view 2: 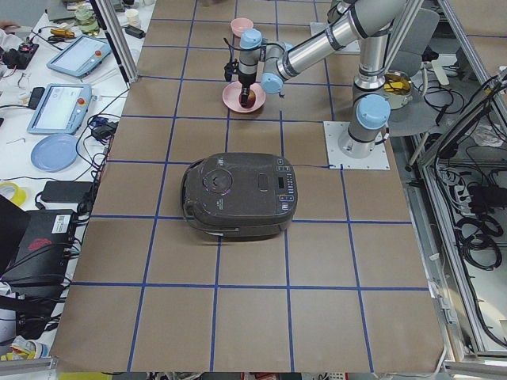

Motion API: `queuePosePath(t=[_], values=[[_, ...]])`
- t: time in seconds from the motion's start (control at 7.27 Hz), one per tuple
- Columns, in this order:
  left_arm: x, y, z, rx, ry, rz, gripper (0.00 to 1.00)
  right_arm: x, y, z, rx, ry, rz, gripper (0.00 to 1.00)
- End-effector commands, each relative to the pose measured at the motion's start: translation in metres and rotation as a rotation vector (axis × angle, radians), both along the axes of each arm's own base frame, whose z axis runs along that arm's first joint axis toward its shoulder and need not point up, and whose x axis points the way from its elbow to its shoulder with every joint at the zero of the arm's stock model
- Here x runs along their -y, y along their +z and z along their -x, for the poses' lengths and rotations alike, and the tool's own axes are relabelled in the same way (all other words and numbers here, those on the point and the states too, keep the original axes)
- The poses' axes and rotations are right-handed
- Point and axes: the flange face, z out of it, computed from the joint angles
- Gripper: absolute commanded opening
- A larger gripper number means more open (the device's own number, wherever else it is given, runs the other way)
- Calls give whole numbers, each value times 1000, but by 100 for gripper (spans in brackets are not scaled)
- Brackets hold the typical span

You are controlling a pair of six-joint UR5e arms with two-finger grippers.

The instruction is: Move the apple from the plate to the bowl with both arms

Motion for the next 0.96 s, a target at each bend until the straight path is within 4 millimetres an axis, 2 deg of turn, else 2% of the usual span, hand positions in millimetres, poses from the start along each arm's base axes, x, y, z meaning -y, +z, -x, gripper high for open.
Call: queuePosePath(t=[0.0,0.28,0.55,0.69,0.83], values=[[35,69,14,-71,39,113,0,0,0,-1,0,2,0,100],[55,117,29,-123,113,156,0,0,0,0,0,0,0,100],[83,158,37,-110,148,95,0,0,0,0,-2,0,-1,100],[94,160,41,-110,151,88,0,0,0,1,-2,-2,-1,100],[92,155,59,-113,153,77,0,0,0,2,-2,-3,0,100]])
